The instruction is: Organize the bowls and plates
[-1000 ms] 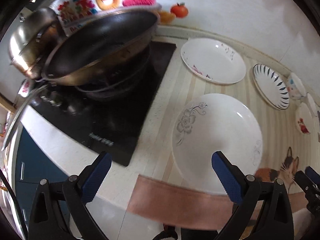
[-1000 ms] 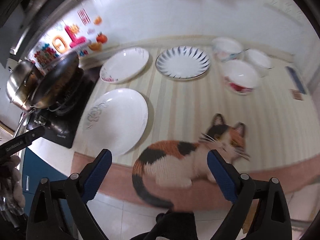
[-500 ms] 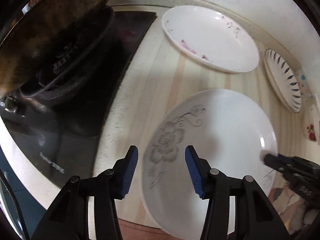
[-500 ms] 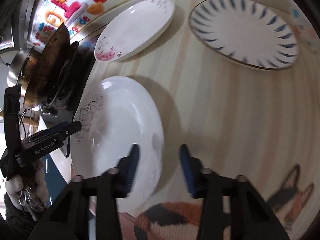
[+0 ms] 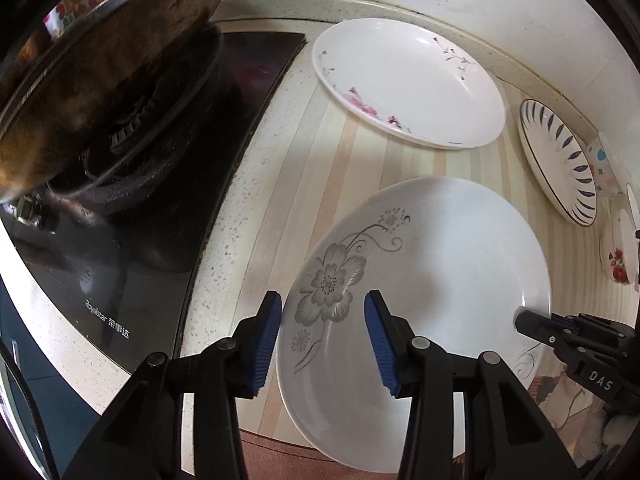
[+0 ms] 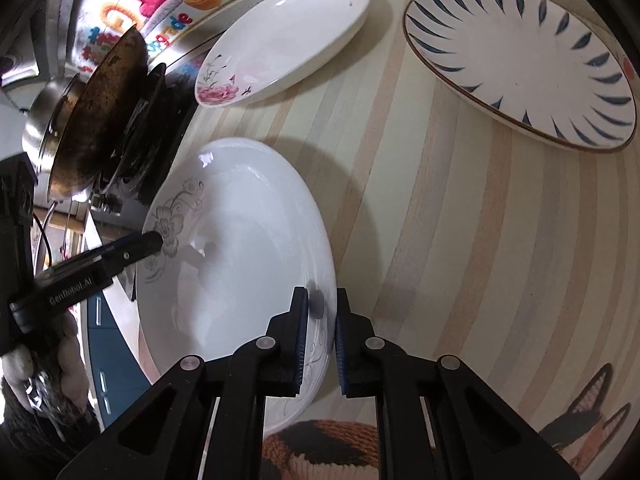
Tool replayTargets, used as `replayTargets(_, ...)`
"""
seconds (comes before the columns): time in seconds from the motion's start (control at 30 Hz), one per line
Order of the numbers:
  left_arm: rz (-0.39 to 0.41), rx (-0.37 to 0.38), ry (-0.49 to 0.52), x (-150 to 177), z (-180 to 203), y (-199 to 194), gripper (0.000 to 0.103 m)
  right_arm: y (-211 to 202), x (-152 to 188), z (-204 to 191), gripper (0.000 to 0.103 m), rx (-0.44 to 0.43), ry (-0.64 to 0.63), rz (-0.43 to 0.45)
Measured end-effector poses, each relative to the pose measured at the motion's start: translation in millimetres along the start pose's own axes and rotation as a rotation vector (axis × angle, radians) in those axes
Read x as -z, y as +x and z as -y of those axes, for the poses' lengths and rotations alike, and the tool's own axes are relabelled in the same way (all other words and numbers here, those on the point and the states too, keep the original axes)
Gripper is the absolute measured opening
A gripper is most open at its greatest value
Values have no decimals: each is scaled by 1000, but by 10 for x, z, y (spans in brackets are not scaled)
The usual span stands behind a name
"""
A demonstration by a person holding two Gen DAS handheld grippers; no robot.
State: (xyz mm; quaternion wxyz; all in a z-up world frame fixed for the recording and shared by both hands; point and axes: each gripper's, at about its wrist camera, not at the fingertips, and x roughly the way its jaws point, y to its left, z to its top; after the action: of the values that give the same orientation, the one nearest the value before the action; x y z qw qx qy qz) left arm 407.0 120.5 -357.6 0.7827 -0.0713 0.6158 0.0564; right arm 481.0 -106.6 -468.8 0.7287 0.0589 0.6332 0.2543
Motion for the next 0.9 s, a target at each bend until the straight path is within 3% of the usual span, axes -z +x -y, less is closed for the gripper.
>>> replayTargets(0.4,-26,98,108,149,669,-239,40,-636,213,397,14,22,93,24)
replayTargets(0.9,-118,165,295,251,1913,-48,40,-1286,935,1540,14,58,336,7)
